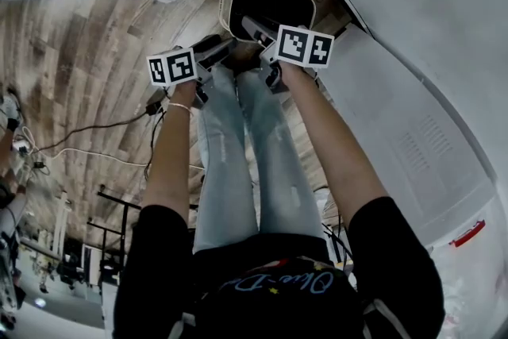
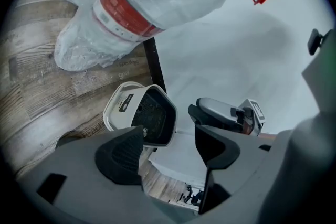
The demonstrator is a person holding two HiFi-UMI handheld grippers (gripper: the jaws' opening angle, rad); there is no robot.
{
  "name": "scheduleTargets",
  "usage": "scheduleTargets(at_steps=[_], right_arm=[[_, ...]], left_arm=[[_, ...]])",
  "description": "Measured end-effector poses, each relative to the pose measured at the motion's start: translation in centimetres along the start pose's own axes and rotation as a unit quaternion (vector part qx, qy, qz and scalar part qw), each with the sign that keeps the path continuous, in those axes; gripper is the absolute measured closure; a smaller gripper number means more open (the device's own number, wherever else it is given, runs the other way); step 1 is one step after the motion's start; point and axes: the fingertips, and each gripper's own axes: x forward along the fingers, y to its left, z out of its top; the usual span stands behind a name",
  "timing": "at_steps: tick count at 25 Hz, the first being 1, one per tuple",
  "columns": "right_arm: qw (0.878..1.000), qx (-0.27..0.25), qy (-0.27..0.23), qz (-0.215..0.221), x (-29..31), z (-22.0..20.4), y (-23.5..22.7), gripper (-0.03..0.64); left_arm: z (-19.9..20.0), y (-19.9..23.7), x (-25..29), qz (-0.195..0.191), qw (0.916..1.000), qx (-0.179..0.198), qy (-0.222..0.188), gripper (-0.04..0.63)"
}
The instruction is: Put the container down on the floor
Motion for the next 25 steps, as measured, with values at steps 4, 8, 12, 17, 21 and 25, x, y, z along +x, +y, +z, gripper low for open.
scheduleTargets(at_steps=[4,8,12,17,21,25], right_arm=[[1.000,-0.001,-0.012,-0.004,-1.0,0.5,0.4,0.514],[1.000,0.001,-0.026,0.002,-2.2,1.0,1.1,0.584],[0.999,0.006,-0.033,0.015,-3.4,1.2,2.3,0.606],[0.998,0.005,-0.060,0.015,-5.1,1.9,3.4,0.617],[0.995,0.003,-0.098,0.009,-7.1,2.6,5.0,0.617],[0.994,-0.012,-0.110,0.002,-9.0,3.0,6.5,0.617]], left_arm=[[-0.5,-1.3,0.0,-0.012,0.9999,0.006,0.007,0.310],[-0.4,-2.6,-0.2,-0.023,0.9996,0.015,0.011,0.310],[0.5,-4.5,-0.8,-0.037,0.9990,0.025,0.000,0.310],[1.2,-7.9,-1.4,-0.068,0.9965,0.049,0.004,0.311],[1.2,-9.8,-3.0,-0.072,0.9953,0.064,0.004,0.370],[1.3,-11.3,-4.4,-0.083,0.9945,0.063,0.008,0.414]])
